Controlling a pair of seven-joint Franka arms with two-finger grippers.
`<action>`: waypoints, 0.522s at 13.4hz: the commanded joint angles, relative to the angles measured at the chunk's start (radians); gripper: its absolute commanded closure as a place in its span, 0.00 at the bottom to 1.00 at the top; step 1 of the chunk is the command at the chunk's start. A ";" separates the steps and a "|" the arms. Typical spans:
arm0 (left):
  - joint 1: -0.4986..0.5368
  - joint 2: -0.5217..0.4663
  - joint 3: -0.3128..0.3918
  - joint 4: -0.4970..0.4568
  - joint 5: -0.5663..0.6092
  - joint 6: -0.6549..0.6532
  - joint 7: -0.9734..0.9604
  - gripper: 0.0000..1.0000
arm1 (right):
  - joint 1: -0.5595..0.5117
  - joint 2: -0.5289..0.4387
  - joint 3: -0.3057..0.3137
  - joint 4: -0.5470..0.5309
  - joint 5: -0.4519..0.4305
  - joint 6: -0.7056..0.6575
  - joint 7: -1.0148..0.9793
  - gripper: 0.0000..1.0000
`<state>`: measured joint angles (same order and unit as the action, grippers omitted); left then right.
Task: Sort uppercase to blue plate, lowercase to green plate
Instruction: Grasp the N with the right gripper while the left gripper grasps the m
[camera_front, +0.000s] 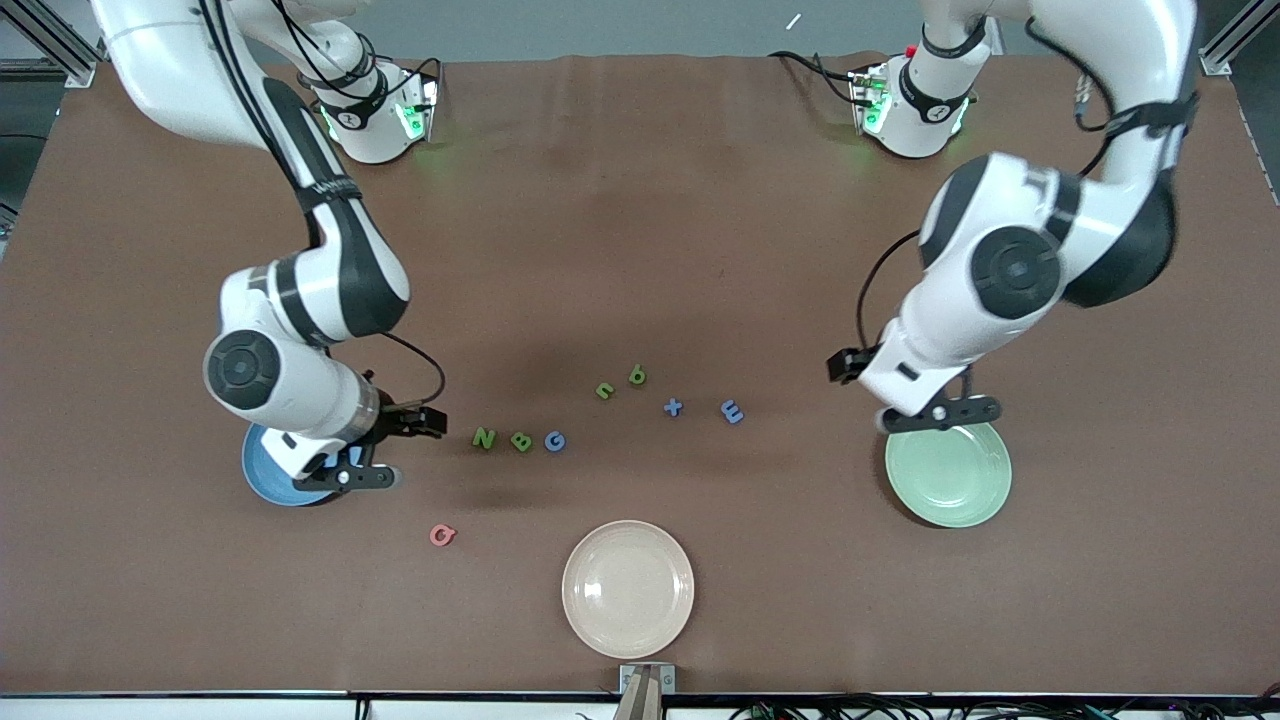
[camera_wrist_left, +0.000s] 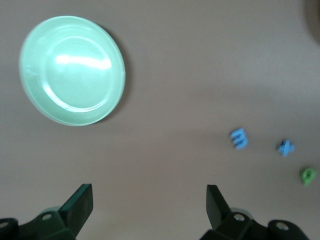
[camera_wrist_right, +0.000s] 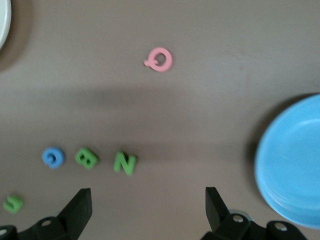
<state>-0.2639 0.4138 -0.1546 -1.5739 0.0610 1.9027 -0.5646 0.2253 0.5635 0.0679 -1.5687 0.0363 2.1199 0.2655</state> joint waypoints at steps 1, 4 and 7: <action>-0.023 0.112 0.001 0.021 0.020 0.135 -0.105 0.02 | 0.026 0.082 -0.005 0.016 0.016 0.093 0.063 0.00; -0.060 0.216 0.001 0.023 0.020 0.293 -0.260 0.05 | 0.040 0.151 -0.005 -0.004 0.016 0.175 0.197 0.00; -0.116 0.273 0.004 0.028 0.020 0.357 -0.378 0.12 | 0.069 0.170 -0.008 -0.048 0.013 0.229 0.221 0.02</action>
<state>-0.3413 0.6620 -0.1551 -1.5707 0.0645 2.2426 -0.8658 0.2761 0.7470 0.0679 -1.5775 0.0384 2.3188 0.4613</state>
